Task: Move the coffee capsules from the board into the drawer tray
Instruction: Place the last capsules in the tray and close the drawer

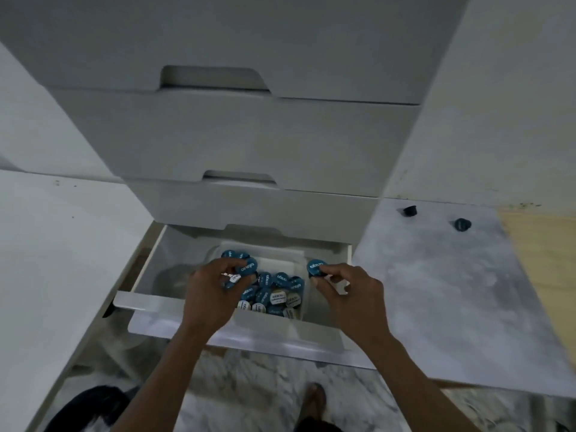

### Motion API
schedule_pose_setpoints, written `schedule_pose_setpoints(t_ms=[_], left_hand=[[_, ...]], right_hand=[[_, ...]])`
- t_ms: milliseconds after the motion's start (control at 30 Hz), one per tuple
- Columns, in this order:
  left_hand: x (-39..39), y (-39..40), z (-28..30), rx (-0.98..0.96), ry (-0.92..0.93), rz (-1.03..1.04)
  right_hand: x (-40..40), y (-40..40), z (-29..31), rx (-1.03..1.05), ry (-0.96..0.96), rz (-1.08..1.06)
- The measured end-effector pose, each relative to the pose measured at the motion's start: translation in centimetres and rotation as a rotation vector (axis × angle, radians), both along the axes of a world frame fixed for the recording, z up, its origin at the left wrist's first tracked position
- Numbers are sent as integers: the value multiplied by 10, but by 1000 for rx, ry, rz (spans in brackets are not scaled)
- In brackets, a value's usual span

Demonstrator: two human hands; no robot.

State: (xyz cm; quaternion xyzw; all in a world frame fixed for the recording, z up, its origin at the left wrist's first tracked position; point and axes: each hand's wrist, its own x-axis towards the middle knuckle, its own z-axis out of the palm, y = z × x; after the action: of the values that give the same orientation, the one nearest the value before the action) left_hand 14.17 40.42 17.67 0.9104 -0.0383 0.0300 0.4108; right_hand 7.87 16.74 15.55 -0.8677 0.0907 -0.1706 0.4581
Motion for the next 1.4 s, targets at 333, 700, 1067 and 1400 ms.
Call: schedule_pose_setpoints(t_ms=[333, 700, 1067, 1400], left_hand=[[62, 2, -38, 118, 82, -106], [108, -9, -90, 245, 154, -312], [124, -10, -109, 380, 177, -380], [122, -7, -119, 425, 152, -404]], right_hand=[[68, 31, -40, -65, 183, 145], [113, 53, -64, -225, 421, 212], [129, 68, -81, -395, 506, 179], [127, 77, -90, -466, 474, 127]])
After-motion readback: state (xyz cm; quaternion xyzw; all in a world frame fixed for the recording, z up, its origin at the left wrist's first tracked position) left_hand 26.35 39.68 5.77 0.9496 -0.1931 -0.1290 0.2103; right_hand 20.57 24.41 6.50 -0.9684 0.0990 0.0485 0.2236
